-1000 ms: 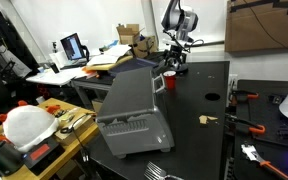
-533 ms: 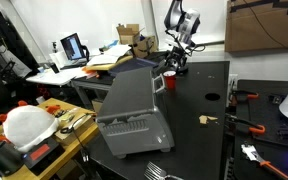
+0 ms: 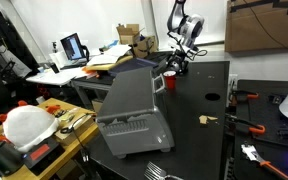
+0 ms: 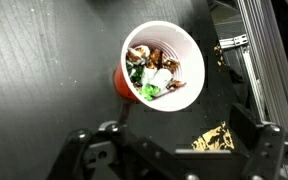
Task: Pour out the contents in the red cup
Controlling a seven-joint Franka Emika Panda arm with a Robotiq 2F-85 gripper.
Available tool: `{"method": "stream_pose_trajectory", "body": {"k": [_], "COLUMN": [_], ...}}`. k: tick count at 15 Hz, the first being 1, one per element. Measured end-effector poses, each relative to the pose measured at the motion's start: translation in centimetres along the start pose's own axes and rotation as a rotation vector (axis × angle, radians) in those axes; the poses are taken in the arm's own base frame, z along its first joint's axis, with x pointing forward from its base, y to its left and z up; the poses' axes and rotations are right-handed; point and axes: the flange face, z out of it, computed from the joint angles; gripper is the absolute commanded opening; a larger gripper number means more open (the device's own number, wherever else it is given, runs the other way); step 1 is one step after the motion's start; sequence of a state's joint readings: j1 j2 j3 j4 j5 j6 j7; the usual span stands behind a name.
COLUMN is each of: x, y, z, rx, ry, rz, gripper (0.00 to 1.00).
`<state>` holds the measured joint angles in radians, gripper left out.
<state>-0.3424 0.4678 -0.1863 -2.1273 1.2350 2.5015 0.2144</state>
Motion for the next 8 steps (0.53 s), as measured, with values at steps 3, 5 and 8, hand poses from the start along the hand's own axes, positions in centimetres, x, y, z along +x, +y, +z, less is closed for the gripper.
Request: {"method": "stream_pose_trajectory", "body": {"k": [3,5,8], "x": [0.8,1.3,1.5], "y": [1.5,2.5,4.2], "z": [0.0,-0.1,0.2], "rx": [-0.015,-0.024,-0.023], "ry": [0.003,0.002,-0.021], "rz": [0.014,0.030,0.053], "gripper": [1.00,1.00,1.00]}}
